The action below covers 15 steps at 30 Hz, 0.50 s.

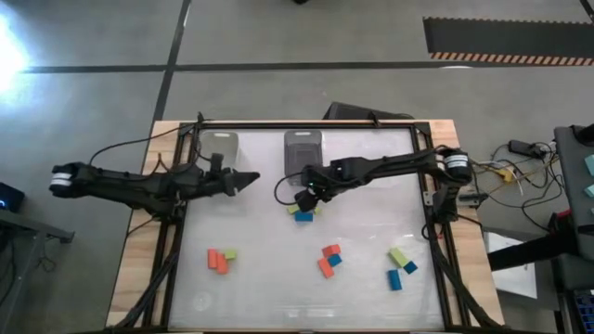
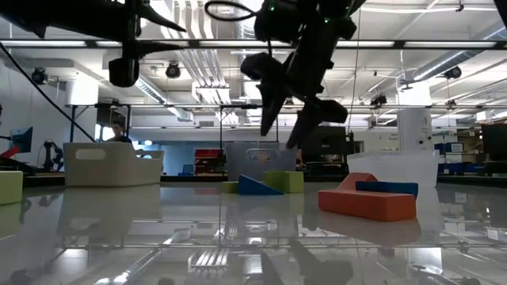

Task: Sort & place blocks by color
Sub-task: Put the green block into the black transparent bin

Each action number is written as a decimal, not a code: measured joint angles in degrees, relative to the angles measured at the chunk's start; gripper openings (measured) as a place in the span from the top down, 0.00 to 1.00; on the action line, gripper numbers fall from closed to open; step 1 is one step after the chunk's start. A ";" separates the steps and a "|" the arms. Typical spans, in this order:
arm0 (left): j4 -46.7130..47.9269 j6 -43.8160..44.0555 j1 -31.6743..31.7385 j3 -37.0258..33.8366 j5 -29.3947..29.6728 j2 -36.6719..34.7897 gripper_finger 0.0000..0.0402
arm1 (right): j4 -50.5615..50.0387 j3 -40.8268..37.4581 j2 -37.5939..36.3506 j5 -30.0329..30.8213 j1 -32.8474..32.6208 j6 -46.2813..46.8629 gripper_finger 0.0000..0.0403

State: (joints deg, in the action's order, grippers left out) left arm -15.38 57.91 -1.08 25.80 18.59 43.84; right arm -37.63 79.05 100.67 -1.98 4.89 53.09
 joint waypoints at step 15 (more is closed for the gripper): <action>-0.24 -6.32 0.00 -0.44 9.27 -8.06 0.74 | -2.97 0.72 6.34 0.50 0.00 -3.15 0.44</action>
State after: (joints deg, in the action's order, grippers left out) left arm -15.62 51.59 -1.08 25.36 27.86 35.78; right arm -40.59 79.77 107.01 -1.48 4.89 49.94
